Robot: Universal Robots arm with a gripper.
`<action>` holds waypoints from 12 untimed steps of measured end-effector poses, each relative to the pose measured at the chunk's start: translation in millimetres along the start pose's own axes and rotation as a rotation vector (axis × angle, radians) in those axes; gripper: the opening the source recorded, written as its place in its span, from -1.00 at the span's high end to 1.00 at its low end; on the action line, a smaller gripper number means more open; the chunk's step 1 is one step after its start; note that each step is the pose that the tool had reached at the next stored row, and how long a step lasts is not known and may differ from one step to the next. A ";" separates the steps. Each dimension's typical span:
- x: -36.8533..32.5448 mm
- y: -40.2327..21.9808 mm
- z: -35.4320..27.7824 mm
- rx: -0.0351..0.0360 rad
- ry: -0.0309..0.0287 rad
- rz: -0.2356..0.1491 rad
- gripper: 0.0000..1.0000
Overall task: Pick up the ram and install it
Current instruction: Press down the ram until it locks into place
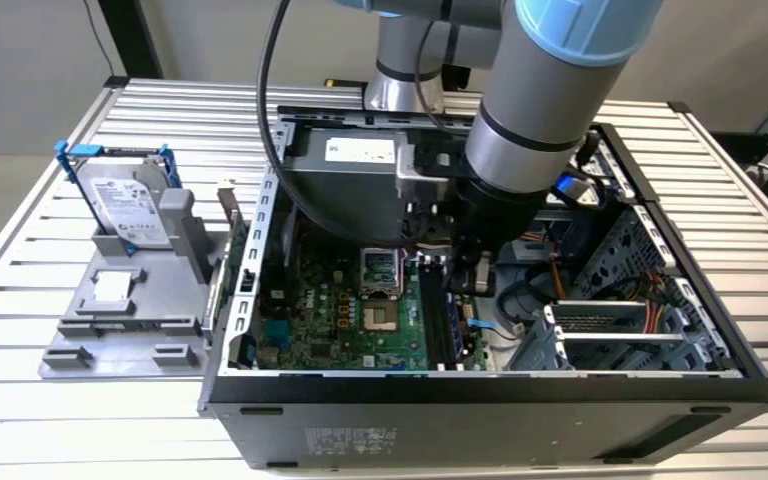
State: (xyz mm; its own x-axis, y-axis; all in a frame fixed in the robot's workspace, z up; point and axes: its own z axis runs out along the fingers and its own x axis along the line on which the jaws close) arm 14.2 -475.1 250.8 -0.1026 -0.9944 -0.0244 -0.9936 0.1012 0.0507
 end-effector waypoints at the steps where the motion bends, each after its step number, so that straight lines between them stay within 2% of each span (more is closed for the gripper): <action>1: 0.0 -0.4 0.0 -0.0003 0.0006 -0.011 1.00; 12: -0.6 -5.6 -0.3 -0.0031 0.0060 -0.126 1.00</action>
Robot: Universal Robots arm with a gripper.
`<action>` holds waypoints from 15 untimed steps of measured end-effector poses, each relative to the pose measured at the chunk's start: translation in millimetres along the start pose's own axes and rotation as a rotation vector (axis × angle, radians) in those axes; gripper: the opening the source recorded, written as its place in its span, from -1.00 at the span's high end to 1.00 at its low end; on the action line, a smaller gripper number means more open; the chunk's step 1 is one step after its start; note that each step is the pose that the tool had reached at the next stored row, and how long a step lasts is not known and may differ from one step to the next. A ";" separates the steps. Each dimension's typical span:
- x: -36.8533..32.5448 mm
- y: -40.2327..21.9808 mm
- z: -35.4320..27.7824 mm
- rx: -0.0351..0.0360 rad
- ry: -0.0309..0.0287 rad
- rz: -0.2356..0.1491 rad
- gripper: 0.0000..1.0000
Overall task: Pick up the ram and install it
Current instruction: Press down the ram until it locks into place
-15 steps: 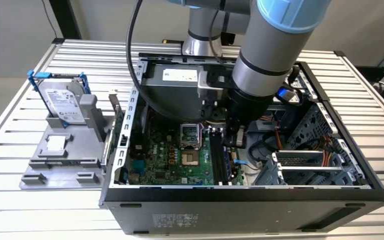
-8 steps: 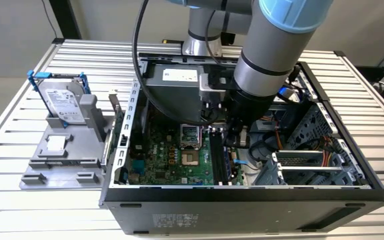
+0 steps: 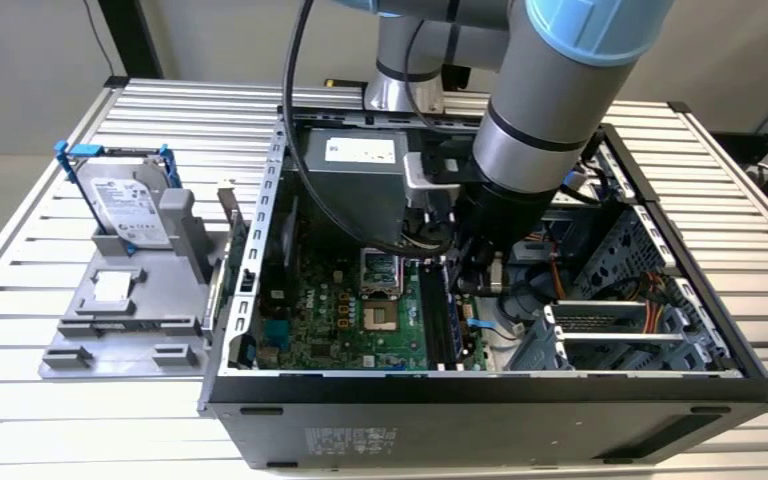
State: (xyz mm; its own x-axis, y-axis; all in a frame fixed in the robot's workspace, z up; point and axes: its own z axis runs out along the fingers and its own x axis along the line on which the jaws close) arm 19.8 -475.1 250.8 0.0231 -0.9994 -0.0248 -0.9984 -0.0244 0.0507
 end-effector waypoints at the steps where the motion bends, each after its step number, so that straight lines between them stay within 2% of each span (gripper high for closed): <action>1: 0.0 0.0 0.0 0.0000 0.0001 -0.001 1.00; 5: 1.0 -0.1 0.4 -0.0001 0.0000 -0.002 1.00; 15: 1.7 -1.0 18.1 0.0012 0.0002 -0.004 1.00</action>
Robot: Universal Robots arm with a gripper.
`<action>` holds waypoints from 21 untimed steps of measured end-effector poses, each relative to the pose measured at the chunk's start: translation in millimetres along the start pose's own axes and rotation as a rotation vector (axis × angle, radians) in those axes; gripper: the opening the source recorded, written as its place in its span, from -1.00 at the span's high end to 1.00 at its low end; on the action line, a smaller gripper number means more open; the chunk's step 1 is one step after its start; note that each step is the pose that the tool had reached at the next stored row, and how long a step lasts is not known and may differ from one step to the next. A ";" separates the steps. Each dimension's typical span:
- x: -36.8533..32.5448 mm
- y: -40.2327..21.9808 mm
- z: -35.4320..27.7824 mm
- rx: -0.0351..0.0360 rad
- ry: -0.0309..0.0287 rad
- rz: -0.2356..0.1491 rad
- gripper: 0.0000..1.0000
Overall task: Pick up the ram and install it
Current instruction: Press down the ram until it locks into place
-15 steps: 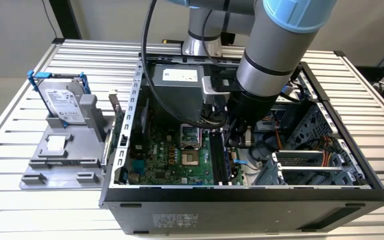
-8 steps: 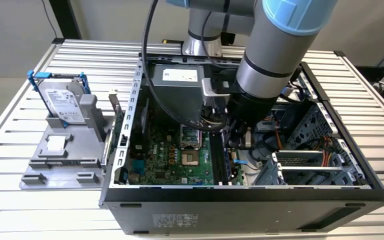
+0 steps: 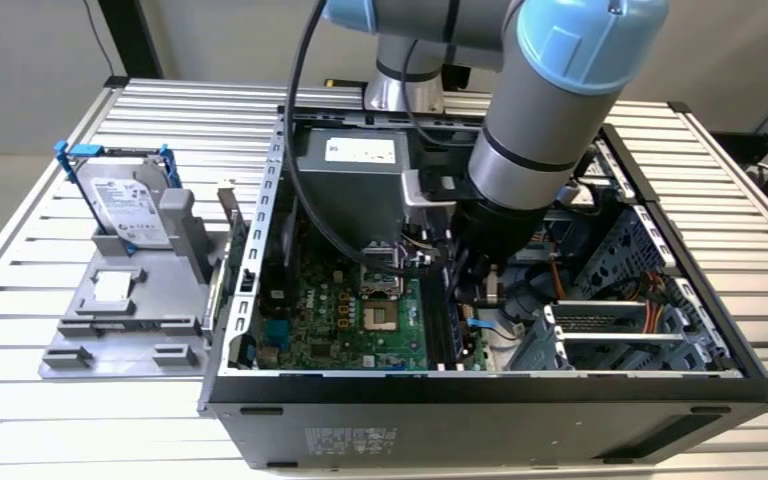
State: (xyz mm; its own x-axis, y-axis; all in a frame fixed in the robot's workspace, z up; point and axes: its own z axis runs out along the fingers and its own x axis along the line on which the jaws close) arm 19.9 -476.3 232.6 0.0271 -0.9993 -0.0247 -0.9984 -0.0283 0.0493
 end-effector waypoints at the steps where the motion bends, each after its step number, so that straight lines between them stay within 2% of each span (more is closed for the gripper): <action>1: 0.0 -0.1 1.8 0.0005 -0.0001 0.000 1.00; 9: 0.6 -0.7 15.8 0.0004 0.0017 0.000 1.00; 11: 0.3 -0.7 15.6 0.0003 0.0041 0.000 1.00; 12: -0.1 -0.5 12.2 0.0008 0.0028 0.000 1.00; 13: -0.2 -0.4 9.6 0.0018 -0.0018 0.000 1.00; 18: -0.5 0.8 -13.5 0.0012 0.0002 0.000 1.00; 19: -0.8 1.3 -23.5 0.0012 0.0003 0.000 1.00; 21: -1.0 1.7 -32.5 0.0013 0.0001 0.000 1.00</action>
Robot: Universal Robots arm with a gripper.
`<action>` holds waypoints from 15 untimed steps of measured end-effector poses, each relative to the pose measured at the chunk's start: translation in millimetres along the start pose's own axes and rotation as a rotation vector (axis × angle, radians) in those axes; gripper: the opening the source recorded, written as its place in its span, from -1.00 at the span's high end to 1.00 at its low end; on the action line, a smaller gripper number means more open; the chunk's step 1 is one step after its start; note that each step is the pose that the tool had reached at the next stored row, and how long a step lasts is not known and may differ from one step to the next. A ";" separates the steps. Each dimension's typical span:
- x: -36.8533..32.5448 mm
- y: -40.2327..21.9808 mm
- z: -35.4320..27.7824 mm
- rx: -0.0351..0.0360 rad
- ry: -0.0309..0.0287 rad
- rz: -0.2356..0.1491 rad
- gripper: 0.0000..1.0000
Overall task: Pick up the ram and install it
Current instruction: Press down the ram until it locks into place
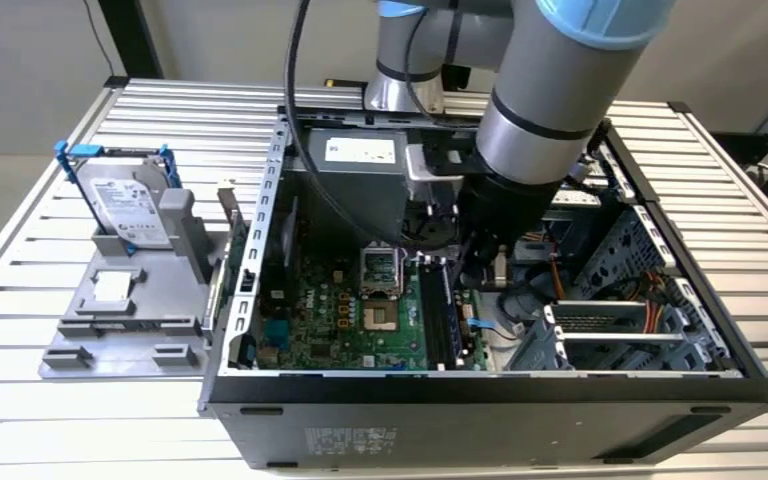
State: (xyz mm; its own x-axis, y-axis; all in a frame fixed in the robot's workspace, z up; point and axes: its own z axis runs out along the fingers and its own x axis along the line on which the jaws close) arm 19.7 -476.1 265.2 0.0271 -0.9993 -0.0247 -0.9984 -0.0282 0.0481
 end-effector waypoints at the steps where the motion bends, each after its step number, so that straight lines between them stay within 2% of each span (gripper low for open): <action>1: -0.1 0.2 -4.5 0.0000 0.0000 0.000 1.00; 10: -1.1 2.2 -44.9 0.0000 0.0002 0.000 1.00; 11: -1.1 2.3 -47.3 0.0000 0.0002 0.000 1.00; 15: -1.2 2.3 -47.4 0.0000 -0.0001 0.000 1.00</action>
State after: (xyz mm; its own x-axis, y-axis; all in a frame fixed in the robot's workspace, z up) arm 19.8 -476.1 312.6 0.0271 -0.9993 -0.0248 -0.9984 -0.0283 0.0480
